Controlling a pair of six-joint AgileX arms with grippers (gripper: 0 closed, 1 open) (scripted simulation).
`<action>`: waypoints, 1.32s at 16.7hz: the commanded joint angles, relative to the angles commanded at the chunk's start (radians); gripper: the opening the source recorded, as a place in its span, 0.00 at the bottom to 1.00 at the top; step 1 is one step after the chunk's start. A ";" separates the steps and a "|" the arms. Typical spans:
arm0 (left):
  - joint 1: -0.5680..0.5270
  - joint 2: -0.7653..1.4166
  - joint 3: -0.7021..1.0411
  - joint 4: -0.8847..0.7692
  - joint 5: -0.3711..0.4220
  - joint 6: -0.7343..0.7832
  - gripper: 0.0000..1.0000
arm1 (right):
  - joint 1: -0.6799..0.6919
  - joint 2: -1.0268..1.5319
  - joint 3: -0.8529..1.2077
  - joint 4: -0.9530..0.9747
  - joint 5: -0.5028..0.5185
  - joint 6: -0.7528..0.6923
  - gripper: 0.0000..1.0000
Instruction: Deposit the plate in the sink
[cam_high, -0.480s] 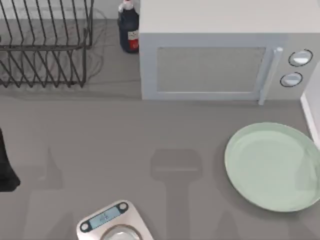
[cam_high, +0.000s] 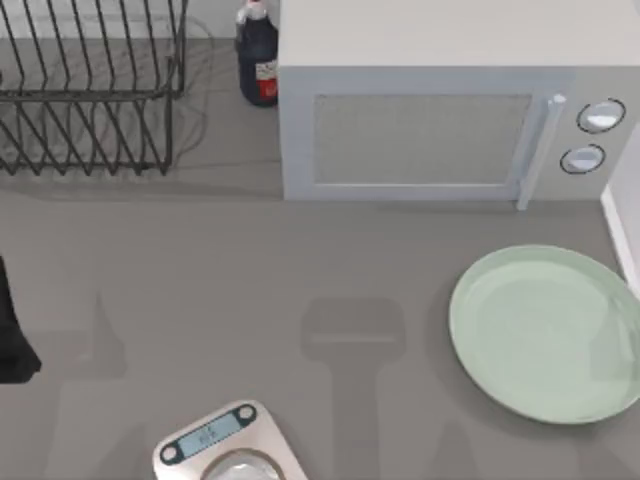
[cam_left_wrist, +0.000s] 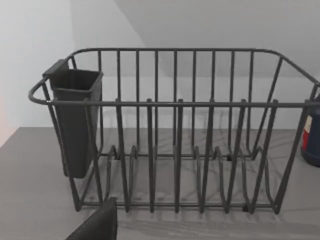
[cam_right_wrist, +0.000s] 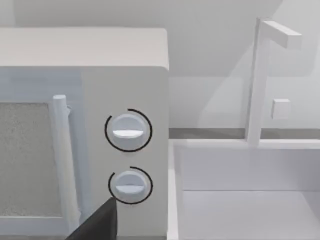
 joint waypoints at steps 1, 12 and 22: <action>0.000 0.000 0.000 0.000 0.000 0.000 1.00 | 0.000 0.000 0.000 0.000 0.000 0.000 1.00; 0.000 0.000 0.000 0.000 0.000 0.000 1.00 | 0.000 0.000 0.000 0.000 0.000 0.000 1.00; 0.000 0.000 0.000 0.000 0.000 0.000 1.00 | 0.079 0.221 0.203 -0.153 0.000 0.081 1.00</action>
